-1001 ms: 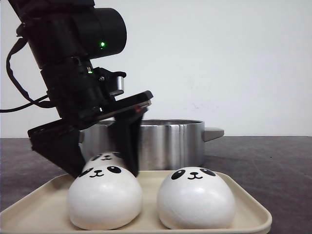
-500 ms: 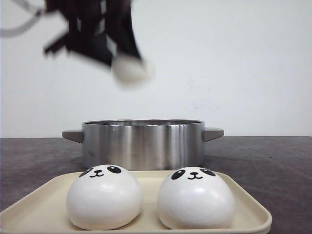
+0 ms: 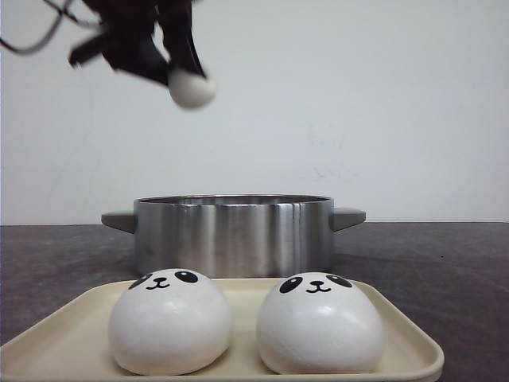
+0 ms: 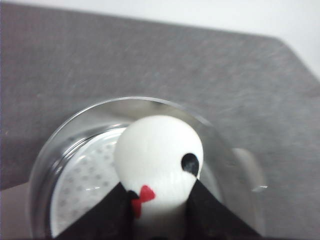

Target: Steam buns

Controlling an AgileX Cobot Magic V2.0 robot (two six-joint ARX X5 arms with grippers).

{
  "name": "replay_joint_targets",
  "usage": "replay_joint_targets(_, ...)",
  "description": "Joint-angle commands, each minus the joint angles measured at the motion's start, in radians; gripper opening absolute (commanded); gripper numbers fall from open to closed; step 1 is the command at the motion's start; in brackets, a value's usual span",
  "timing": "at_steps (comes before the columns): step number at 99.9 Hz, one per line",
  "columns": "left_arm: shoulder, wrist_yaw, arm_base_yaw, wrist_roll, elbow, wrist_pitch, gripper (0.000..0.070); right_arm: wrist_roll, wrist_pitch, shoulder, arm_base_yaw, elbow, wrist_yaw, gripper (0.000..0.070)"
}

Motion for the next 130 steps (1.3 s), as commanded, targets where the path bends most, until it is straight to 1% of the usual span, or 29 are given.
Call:
replay_joint_targets(1, 0.06, 0.021, 0.007, 0.019, 0.019, 0.026, 0.001, -0.008, 0.013, 0.01, 0.011, 0.018, 0.007, 0.0002)
replay_joint_targets(11, 0.131, 0.035, 0.027, 0.019, 0.019, 0.037, 0.0013, -0.007, 0.014, 0.009, 0.011, 0.018, 0.007, 0.0002)
replay_joint_targets(23, 0.195, 0.036, 0.042, 0.019, 0.019, 0.037, 0.0036, -0.007, 0.007, 0.008, 0.011, 0.018, 0.006, 0.0002)
replay_joint_targets(26, 0.205, 0.037, 0.043, 0.018, 0.019, 0.036, 0.0053, -0.007, 0.005, 0.008, 0.011, 0.018, 0.006, 0.0002)
replay_joint_targets(29, 0.214, 0.037, 0.047, 0.018, 0.019, 0.035, 0.0105, -0.007, 0.002, 0.008, 0.011, 0.018, 0.006, 0.0002)
replay_joint_targets(31, 0.218, 0.037, 0.048, 0.018, 0.019, 0.035, 0.0158, -0.007, 0.0, 0.008, 0.011, 0.018, 0.006, 0.0002)
replay_joint_targets(42, 0.23, 0.036, 0.049, 0.017, 0.019, 0.036, 0.0522, -0.007, -0.013, 0.008, 0.011, 0.018, 0.006, 0.0002)
replay_joint_targets(46, 0.23, 0.035, 0.049, 0.018, 0.019, 0.038, 0.0599, -0.007, -0.021, 0.008, 0.011, 0.018, 0.006, 0.0002)
replay_joint_targets(49, 0.23, 0.035, 0.049, 0.019, 0.019, 0.04, 0.0622, -0.007, -0.026, 0.008, 0.011, 0.018, 0.006, 0.0002)
replay_joint_targets(53, 0.23, 0.036, 0.049, 0.018, 0.02, 0.042, 0.0635, -0.007, -0.032, 0.008, 0.011, 0.018, 0.006, 0.0002)
replay_joint_targets(69, 0.224, 0.048, 0.049, 0.015, 0.04, 0.013, 0.0634, -0.013, -0.096, 0.011, 0.01, 0.016, 0.007, 0.0002)
replay_joint_targets(78, 0.211, 0.072, 0.049, 0.015, 0.082, -0.056, 0.0634, -0.027, -0.177, 0.024, 0.009, 0.015, 0.014, 0.0002)
replay_joint_targets(83, 0.199, 0.072, 0.049, 0.014, 0.114, -0.106, 0.0634, -0.029, -0.238, 0.037, 0.009, 0.013, 0.029, 0.0002)
replay_joint_targets(91, 0.17, 0.072, 0.047, 0.015, 0.156, -0.159, 0.0634, -0.028, -0.302, 0.052, 0.009, -0.006, 0.043, 0.0002)
replay_joint_targets(98, 0.126, 0.072, 0.038, 0.015, 0.178, -0.187, 0.0634, -0.015, -0.315, 0.056, 0.009, -0.058, 0.033, 0.0002)
replay_joint_targets(106, 0.059, 0.072, 0.027, 0.015, 0.179, -0.188, 0.0634, 0.028, -0.288, 0.056, 0.01, -0.148, 0.022, 0.0002)
replay_joint_targets(115, -0.027, 0.072, 0.011, 0.015, 0.179, -0.206, 0.0633, 0.107, -0.233, 0.056, 0.01, -0.275, -0.028, 0.0002)
replay_joint_targets(125, -0.125, 0.071, -0.014, 0.015, 0.179, -0.235, 0.0633, 0.217, -0.145, 0.065, 0.011, -0.422, -0.133, 0.0005)
replay_joint_targets(128, -0.154, 0.071, -0.022, 0.016, 0.179, -0.247, 0.0633, 0.244, -0.121, 0.07, 0.011, -0.46, -0.174, 0.0028)
replay_joint_targets(130, -0.172, 0.071, -0.027, 0.016, 0.179, -0.255, 0.0633, 0.261, -0.105, 0.077, 0.013, -0.482, -0.2, 0.0059)
